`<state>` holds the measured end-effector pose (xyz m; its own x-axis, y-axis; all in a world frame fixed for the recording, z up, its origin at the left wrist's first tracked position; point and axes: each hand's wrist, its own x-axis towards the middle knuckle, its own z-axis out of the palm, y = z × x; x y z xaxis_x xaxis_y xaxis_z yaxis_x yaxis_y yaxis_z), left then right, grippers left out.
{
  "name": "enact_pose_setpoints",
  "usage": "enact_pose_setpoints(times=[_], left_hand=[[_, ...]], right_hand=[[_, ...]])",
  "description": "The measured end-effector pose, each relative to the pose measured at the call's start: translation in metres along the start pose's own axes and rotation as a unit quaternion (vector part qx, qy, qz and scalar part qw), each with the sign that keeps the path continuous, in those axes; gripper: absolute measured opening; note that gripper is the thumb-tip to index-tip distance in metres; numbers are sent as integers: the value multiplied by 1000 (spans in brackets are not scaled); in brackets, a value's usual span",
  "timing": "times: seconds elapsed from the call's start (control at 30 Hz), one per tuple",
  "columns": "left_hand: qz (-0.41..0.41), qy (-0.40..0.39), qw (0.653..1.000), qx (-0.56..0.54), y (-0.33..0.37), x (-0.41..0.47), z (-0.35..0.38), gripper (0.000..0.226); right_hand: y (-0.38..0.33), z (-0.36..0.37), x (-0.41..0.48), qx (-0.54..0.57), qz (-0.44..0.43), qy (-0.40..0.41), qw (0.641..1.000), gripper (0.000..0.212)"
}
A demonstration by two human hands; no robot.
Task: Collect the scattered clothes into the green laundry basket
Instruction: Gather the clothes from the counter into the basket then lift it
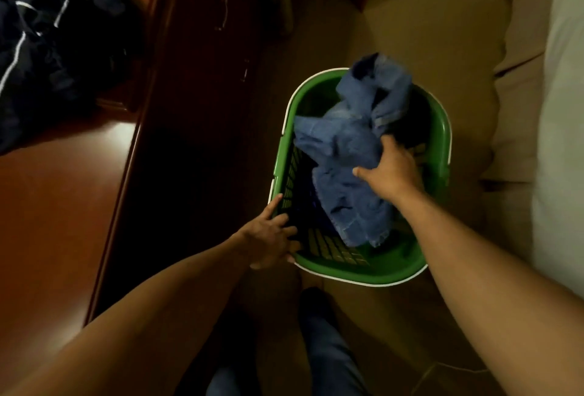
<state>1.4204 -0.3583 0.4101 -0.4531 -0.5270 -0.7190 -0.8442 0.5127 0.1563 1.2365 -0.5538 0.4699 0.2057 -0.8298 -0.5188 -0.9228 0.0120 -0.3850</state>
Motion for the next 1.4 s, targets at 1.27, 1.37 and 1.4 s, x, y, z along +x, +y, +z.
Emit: enact_pose_setpoints(times=[1.27, 1.37, 1.4], left_hand=[[-324, 364, 795, -362, 1, -197, -48, 43], [-387, 412, 735, -375, -2, -274, -29, 44], [-407, 428, 712, -380, -2, -298, -19, 43]], right_hand=[[-161, 6, -160, -5, -199, -164, 966, 72], [-223, 16, -197, 6, -251, -176, 952, 72], [-243, 21, -209, 8, -270, -181, 946, 71]])
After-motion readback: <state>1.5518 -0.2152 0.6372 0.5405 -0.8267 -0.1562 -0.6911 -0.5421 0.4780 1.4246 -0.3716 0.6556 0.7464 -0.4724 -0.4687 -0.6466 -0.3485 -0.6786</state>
